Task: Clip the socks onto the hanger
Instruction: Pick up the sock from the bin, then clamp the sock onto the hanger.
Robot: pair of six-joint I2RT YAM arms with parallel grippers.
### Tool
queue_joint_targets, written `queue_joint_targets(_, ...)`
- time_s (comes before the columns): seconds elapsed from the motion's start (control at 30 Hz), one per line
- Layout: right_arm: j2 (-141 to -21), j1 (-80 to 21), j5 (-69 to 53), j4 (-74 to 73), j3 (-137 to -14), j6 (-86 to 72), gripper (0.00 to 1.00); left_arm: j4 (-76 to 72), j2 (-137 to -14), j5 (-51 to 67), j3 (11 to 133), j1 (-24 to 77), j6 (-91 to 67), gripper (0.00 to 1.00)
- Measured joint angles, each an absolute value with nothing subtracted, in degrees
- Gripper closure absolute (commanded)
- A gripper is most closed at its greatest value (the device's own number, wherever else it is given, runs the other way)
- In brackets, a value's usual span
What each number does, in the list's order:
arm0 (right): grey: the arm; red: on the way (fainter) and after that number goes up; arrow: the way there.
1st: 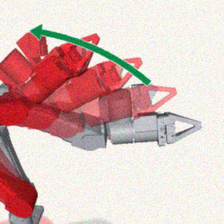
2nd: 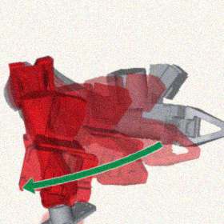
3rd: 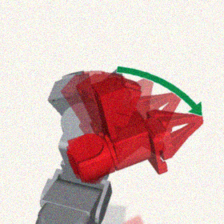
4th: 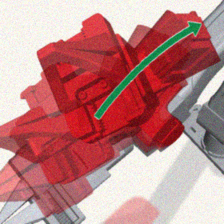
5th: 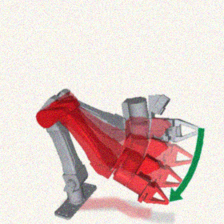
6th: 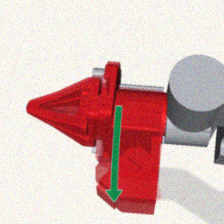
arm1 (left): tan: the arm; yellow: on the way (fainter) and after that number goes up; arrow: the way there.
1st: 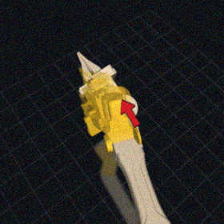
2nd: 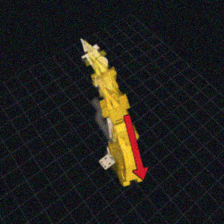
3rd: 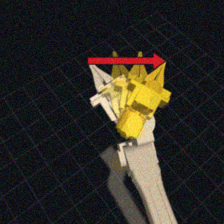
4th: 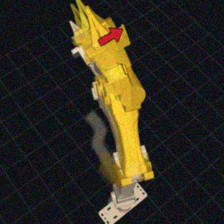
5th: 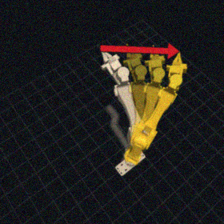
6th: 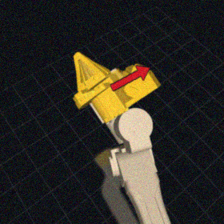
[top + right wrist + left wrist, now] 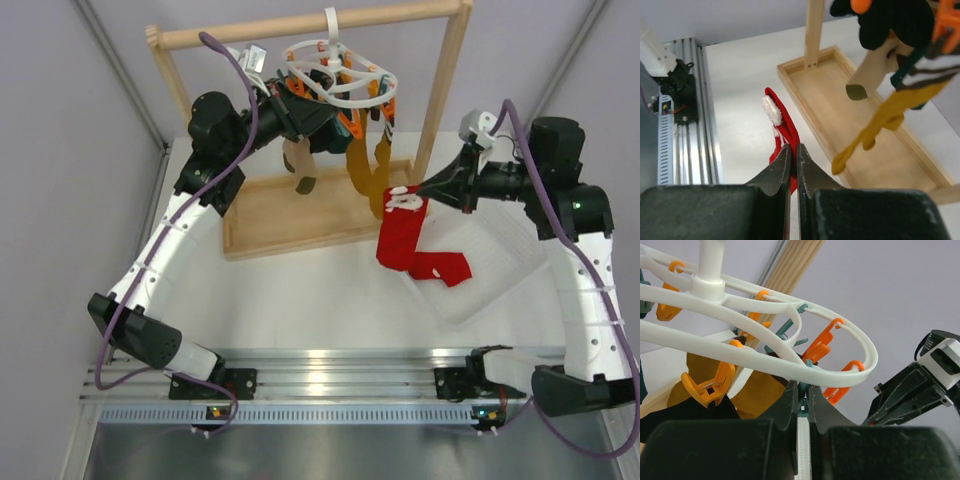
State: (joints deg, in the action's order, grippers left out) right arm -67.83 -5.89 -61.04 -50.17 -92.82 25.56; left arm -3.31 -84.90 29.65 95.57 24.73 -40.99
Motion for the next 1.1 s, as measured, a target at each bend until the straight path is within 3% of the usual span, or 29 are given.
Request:
queue_joint_targets(0.33,-71.42,-19.44,-54.98,-33.65,-92.73,14.20,1.00,-4.21,-84.93,31.22,95.46,24.62,-41.19,1.00)
queue_joint_targets(0.63,-78.89,-20.14,-51.88,-20.97,-92.62,8.56,1.00,-8.91,-84.93,33.67,93.32,24.29,-43.79,1.00)
queue_joint_targets(1.1,-79.83,-20.14,-51.70,-13.47,-92.62,6.17,1.00,-12.25,-85.52,36.16,92.09,23.57,-45.84,1.00)
